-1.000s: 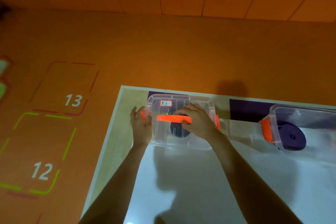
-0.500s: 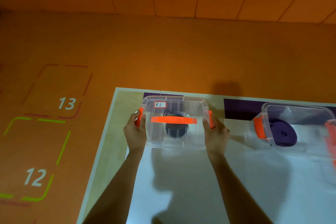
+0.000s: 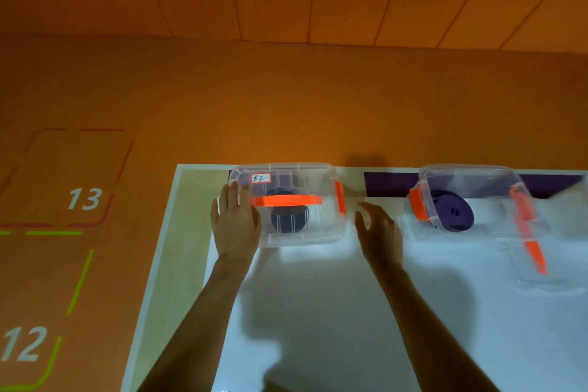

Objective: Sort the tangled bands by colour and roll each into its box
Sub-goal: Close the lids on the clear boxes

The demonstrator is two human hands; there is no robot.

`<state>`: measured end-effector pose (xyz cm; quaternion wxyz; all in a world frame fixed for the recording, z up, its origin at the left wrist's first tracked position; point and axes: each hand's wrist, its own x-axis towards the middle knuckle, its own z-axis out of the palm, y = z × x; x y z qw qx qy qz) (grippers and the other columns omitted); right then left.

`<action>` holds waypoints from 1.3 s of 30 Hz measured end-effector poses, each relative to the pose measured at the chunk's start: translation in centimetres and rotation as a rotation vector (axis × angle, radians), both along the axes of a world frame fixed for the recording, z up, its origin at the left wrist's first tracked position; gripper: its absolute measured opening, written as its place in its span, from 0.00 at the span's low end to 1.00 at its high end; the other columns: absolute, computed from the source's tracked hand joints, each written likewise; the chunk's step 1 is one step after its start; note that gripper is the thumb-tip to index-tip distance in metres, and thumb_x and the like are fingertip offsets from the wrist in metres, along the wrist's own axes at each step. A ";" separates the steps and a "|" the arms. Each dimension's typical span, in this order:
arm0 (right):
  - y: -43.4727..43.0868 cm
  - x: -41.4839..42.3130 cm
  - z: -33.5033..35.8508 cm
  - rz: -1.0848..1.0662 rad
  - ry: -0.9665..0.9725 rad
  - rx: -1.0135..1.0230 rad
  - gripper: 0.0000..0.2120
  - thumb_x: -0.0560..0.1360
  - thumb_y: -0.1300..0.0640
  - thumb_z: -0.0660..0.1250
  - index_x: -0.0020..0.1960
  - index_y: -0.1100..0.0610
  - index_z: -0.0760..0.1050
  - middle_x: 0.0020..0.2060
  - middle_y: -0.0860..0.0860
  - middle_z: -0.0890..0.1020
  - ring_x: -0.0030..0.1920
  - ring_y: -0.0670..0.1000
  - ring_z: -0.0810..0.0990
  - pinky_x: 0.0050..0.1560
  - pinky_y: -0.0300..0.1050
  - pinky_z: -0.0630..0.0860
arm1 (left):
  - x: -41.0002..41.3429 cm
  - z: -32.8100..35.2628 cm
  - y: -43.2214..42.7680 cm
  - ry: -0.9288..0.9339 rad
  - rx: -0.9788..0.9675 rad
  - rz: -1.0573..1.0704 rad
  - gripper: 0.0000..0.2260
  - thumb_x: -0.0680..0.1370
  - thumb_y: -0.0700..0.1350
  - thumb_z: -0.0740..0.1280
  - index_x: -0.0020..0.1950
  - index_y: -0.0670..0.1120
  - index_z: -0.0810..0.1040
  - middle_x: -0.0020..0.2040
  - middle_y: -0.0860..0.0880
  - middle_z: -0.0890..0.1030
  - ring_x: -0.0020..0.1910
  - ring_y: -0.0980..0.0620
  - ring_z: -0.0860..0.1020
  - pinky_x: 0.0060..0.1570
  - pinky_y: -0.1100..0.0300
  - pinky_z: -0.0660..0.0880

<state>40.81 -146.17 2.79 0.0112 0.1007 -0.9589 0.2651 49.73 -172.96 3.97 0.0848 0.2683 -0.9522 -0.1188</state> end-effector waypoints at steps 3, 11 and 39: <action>5.5 1.8 0.1 -0.080 -0.038 0.109 0.12 0.83 0.56 0.67 0.64 0.54 0.81 0.61 0.53 0.85 0.57 0.58 0.85 0.54 0.53 0.81 | -0.2 1.7 5.3 0.060 0.056 -0.200 0.21 0.81 0.43 0.66 0.74 0.41 0.76 0.74 0.38 0.76 0.75 0.37 0.73 0.74 0.37 0.69; 22.3 2.9 -2.5 -0.259 -0.149 0.192 0.09 0.79 0.59 0.70 0.57 0.53 0.85 0.53 0.52 0.86 0.50 0.58 0.86 0.48 0.51 0.82 | -4.5 1.6 21.7 -0.062 0.110 -0.482 0.20 0.87 0.47 0.59 0.80 0.49 0.69 0.82 0.48 0.67 0.82 0.47 0.63 0.81 0.47 0.60; 47.2 -14.5 -9.4 -0.375 -0.506 0.106 0.25 0.70 0.63 0.76 0.64 0.61 0.73 0.54 0.64 0.80 0.55 0.67 0.81 0.55 0.61 0.81 | -14.0 -3.3 42.1 0.129 0.446 -0.162 0.34 0.87 0.51 0.60 0.86 0.58 0.43 0.86 0.59 0.55 0.77 0.43 0.71 0.64 0.40 0.78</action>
